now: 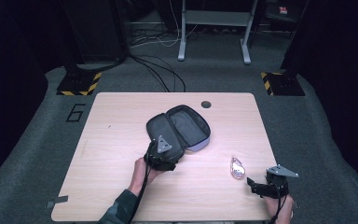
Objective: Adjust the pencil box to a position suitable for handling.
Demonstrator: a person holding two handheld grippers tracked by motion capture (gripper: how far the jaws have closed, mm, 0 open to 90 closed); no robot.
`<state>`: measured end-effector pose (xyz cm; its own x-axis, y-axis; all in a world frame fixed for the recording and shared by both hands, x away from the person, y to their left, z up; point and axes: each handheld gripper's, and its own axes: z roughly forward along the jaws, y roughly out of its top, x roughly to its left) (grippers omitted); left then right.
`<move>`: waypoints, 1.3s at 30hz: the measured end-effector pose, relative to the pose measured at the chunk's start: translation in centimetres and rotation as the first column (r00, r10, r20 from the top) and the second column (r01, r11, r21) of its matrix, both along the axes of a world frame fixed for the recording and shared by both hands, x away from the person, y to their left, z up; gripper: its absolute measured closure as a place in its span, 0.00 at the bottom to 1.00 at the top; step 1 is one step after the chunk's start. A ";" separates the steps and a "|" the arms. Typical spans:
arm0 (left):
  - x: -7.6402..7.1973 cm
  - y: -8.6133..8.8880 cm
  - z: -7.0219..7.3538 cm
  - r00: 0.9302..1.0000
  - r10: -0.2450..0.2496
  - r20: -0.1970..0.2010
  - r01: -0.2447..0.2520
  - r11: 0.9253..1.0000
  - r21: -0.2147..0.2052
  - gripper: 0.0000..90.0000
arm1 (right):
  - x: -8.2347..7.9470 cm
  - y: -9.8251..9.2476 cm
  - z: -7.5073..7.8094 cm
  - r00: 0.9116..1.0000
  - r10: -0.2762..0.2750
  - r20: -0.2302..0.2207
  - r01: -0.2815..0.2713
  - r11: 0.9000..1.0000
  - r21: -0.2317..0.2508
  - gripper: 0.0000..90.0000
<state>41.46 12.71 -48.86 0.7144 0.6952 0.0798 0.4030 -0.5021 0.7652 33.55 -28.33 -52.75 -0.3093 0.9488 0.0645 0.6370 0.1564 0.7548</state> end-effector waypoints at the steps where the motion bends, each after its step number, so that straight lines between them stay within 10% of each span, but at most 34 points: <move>1: 0.0 -0.4 -0.2 1.000 -0.002 0.000 0.002 1.000 0.005 0.43 | 0.0 0.0 0.0 1.000 0.001 0.001 -0.001 1.000 0.001 0.09; 15: 0.3 -1.2 -2.1 0.999 -0.023 -0.028 0.023 1.000 0.015 0.96 | 0.0 0.1 -0.1 1.000 -0.003 -0.002 0.003 1.000 -0.017 0.14; 39: -0.1 5.8 -2.4 0.996 0.090 -0.027 -0.090 0.996 0.019 0.98 | 0.0 0.2 -0.1 1.000 -0.006 -0.005 0.006 1.000 -0.027 0.15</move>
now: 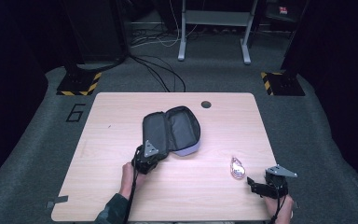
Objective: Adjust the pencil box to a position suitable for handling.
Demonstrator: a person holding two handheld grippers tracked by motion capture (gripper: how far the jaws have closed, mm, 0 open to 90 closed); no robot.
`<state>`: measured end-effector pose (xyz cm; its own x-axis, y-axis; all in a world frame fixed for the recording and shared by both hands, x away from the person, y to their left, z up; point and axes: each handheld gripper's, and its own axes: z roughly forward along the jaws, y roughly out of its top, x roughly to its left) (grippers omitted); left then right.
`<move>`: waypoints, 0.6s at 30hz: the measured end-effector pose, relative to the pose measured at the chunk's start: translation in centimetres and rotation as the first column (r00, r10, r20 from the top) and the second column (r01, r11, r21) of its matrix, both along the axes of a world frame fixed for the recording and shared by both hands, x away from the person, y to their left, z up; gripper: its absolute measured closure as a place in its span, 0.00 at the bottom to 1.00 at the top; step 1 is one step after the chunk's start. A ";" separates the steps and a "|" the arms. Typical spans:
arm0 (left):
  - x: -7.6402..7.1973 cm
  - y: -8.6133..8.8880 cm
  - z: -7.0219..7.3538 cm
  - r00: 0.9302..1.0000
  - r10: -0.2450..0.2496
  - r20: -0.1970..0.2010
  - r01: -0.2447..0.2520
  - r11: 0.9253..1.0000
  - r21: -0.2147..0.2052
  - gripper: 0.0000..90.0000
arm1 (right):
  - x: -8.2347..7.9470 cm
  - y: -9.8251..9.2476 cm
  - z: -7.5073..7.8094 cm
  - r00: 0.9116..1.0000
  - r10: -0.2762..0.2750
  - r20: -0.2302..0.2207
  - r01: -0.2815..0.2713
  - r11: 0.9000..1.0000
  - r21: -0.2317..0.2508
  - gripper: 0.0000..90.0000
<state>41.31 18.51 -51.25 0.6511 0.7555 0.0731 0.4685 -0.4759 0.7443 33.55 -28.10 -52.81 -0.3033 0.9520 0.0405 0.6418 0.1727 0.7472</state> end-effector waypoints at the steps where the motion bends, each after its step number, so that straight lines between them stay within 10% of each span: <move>1: 0.1 0.5 0.1 1.000 0.001 -0.012 -0.001 1.000 0.004 0.98 | 0.0 0.0 0.0 1.000 0.004 0.001 -0.004 1.000 -0.004 0.15; 18: 1.5 5.3 0.5 0.991 0.130 -0.015 -0.130 0.992 0.005 0.95 | 0.0 0.0 0.0 1.000 0.000 0.007 0.000 1.000 -0.004 0.15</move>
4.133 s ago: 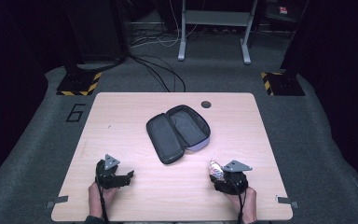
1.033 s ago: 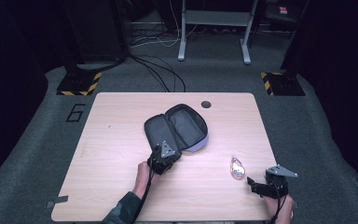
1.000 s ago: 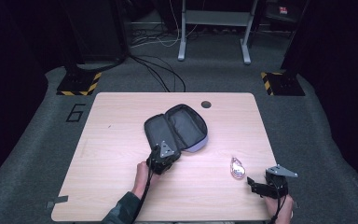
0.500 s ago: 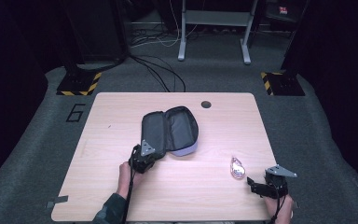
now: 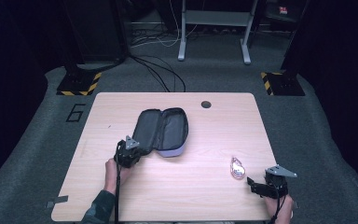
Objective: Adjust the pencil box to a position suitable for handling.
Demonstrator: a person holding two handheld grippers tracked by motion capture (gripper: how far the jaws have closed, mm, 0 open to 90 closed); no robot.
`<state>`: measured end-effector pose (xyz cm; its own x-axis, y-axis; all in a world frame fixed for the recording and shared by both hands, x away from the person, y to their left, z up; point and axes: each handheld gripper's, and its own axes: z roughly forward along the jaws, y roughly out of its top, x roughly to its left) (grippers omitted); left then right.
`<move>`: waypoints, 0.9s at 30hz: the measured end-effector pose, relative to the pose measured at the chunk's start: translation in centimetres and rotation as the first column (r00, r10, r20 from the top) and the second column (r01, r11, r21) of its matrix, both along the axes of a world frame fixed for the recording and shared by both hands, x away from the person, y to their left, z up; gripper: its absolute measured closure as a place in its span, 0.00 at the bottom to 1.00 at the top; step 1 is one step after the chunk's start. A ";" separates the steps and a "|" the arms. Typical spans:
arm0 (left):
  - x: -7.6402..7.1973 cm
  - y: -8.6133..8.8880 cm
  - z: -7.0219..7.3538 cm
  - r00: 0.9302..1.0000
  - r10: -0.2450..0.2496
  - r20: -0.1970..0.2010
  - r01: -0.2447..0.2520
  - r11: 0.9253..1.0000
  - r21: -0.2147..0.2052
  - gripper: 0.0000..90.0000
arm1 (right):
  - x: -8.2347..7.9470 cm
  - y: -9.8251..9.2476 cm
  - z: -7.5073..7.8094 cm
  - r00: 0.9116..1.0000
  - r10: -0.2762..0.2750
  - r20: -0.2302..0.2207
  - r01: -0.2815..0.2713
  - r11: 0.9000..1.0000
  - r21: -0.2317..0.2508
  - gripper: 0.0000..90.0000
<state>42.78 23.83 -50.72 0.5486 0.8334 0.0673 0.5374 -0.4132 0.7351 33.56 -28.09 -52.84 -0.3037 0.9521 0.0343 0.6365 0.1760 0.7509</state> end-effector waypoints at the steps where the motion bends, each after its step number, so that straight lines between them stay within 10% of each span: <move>1: -0.1 -0.2 0.2 1.000 0.021 0.009 -0.021 1.000 -0.024 0.93 | 0.0 0.0 0.0 1.000 -0.001 -0.006 0.001 1.000 -0.002 0.15; 11: -0.1 -4.4 3.4 0.997 -0.008 0.072 0.015 0.995 -0.102 0.44 | 0.0 0.0 0.0 1.000 0.000 -0.002 0.000 1.000 0.005 0.15; 17: 1.2 -8.5 3.2 0.996 -0.086 0.015 0.087 0.992 -0.092 0.18 | 0.0 -0.1 0.0 1.000 0.002 -0.002 -0.002 1.000 0.006 0.15; 27: 2.5 -13.8 2.6 0.983 -0.184 0.002 0.183 0.982 -0.054 0.29 | 0.0 0.0 0.0 1.000 0.001 -0.006 -0.001 1.000 0.009 0.15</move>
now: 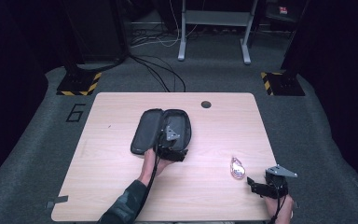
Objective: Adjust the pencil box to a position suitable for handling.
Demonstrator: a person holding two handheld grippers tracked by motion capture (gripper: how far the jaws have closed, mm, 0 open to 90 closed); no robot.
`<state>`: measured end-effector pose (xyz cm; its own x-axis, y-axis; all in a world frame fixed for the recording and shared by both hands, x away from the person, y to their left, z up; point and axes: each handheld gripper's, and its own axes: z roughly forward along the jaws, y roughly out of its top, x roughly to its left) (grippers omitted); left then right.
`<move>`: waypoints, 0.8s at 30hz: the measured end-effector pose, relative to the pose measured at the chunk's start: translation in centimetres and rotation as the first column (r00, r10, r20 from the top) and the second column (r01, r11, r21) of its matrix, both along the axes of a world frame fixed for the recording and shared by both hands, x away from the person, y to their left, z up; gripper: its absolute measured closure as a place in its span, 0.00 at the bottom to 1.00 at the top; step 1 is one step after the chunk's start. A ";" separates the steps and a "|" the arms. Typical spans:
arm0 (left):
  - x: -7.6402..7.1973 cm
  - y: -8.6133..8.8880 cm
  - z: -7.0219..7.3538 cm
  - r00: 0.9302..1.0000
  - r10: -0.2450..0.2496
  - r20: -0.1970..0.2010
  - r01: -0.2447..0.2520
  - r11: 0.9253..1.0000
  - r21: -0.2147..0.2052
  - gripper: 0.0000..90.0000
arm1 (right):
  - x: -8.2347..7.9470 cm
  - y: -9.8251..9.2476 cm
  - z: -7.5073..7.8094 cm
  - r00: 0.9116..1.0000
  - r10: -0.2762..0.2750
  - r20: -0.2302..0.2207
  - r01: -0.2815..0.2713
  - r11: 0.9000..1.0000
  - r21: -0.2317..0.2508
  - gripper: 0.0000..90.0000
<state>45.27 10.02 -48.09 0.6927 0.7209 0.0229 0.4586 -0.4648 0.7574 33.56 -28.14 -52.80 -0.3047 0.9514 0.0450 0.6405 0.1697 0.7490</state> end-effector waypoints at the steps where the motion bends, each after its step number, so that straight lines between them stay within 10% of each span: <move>1: 0.1 -0.2 0.0 1.000 -0.006 -0.006 0.006 1.000 0.001 0.31 | 0.0 0.0 0.0 1.000 -0.001 0.001 0.001 1.000 0.000 0.16; 15: 0.5 -2.2 -1.6 0.999 -0.049 0.014 0.048 0.996 0.071 0.92 | 0.0 0.0 0.0 1.000 0.004 -0.004 -0.004 1.000 -0.006 0.16; 24: -0.6 -0.9 -2.0 0.993 -0.118 0.002 0.117 0.989 0.088 0.98 | 0.0 0.0 0.0 1.000 -0.003 0.008 0.003 1.000 -0.005 0.16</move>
